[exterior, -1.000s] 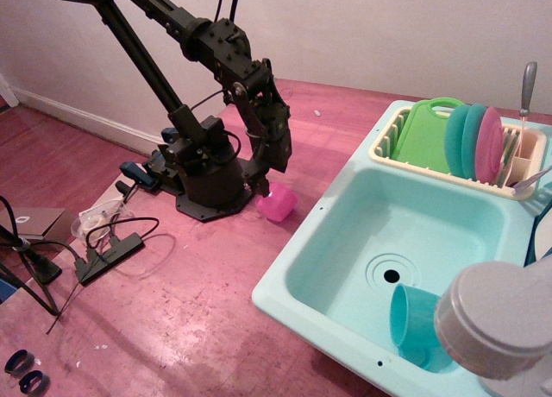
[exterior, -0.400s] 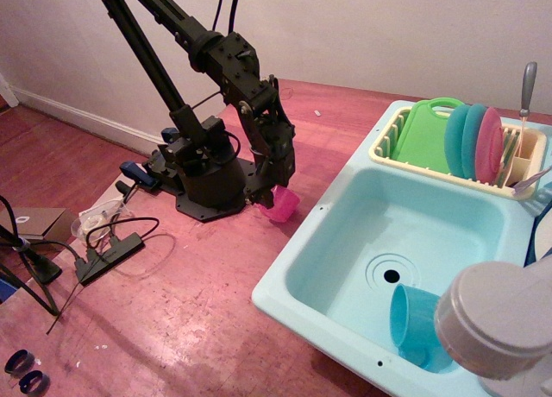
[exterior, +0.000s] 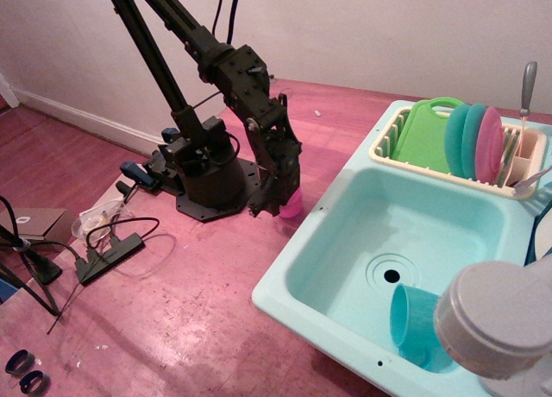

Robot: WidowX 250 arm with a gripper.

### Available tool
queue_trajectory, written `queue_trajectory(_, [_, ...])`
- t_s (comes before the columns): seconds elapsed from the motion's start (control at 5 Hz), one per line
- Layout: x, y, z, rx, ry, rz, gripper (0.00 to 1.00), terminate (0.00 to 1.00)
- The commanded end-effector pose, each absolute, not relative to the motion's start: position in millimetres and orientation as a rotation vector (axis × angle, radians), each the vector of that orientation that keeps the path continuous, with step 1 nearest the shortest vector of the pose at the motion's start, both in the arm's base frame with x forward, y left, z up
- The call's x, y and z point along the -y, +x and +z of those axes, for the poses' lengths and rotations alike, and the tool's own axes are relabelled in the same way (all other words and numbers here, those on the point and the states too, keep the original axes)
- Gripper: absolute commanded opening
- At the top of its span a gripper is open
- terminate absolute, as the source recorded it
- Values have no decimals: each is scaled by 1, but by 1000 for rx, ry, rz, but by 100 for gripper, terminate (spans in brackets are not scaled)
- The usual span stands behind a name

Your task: Put cup from anywhere into sink

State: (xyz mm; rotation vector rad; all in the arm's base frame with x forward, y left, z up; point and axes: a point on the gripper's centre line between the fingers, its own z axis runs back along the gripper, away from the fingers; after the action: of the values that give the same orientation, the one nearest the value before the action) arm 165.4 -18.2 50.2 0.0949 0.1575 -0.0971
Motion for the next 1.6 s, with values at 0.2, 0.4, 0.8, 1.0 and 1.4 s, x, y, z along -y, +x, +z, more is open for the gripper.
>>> queue_trajectory(0.2, [26, 183, 62, -131, 110, -154, 0, 0])
queue_trajectory(0.4, [23, 191, 76, -116, 125, -170, 0, 0])
queue_trajectory(0.8, [-55, 192, 179, -80, 340, -118, 0, 0])
queue_trajectory(1.0, [-65, 208, 228, -56, 391, -140, 0, 0])
queue_trajectory(1.4, [-20, 300, 221, 34, 367, -344, 0, 0])
